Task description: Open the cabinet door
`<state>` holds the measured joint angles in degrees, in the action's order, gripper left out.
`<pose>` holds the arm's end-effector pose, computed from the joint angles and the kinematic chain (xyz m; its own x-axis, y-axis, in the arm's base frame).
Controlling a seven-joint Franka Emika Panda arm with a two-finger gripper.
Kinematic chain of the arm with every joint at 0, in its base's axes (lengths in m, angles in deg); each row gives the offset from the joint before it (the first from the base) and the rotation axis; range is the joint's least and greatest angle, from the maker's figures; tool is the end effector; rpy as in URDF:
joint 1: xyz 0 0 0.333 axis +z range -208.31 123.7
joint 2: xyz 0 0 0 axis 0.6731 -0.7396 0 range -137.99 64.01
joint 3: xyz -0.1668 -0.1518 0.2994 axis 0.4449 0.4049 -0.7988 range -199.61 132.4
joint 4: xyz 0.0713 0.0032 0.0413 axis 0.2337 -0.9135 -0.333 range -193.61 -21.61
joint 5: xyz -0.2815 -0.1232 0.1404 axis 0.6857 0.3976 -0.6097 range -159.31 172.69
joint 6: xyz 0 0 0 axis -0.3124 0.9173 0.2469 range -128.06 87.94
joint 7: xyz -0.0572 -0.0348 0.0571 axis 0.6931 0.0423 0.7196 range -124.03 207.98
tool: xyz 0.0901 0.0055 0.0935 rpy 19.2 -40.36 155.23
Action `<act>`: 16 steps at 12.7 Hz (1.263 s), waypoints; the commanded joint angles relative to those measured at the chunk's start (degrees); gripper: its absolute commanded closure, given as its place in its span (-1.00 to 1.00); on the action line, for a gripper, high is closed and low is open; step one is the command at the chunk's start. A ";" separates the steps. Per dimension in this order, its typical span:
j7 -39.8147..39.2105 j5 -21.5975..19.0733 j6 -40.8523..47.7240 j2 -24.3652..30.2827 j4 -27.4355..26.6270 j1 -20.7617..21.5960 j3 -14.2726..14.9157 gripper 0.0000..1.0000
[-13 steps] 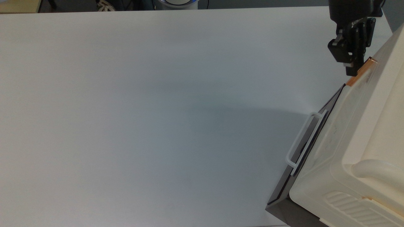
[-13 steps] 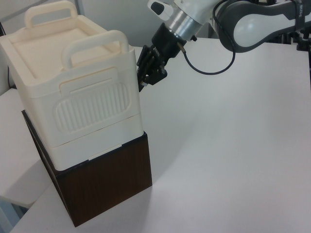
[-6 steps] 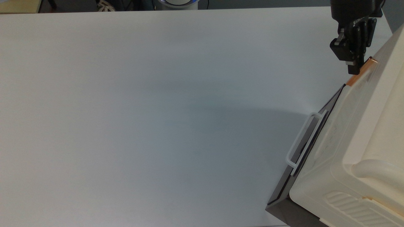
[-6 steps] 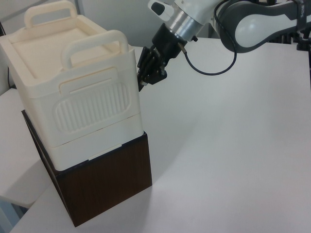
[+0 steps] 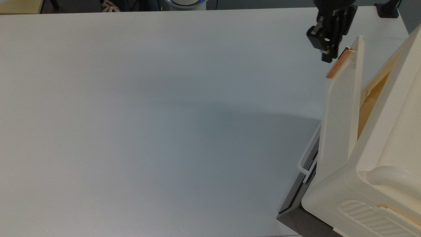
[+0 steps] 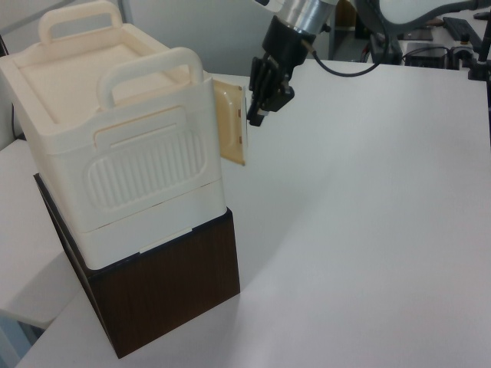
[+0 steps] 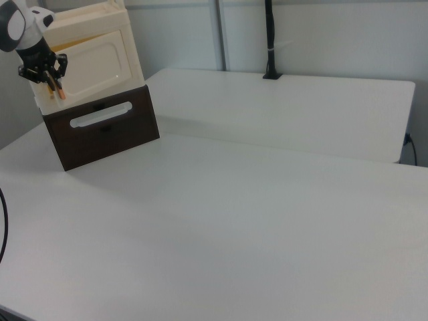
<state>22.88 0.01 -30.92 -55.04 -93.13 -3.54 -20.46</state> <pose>0.5764 0.3187 0.6477 0.6373 0.6524 0.4101 0.6823 -0.7251 0.0933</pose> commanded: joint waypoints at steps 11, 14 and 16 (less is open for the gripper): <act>11.39 6.59 21.89 13.22 -5.87 -24.20 -6.04 -1.00; 26.11 9.13 26.59 16.19 -8.14 -42.32 -20.59 -1.00; 26.74 13.76 32.06 19.72 -10.26 -44.65 -20.61 -1.00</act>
<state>46.73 9.27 -3.16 -41.13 -98.23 -44.06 -39.21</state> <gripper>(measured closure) 0.000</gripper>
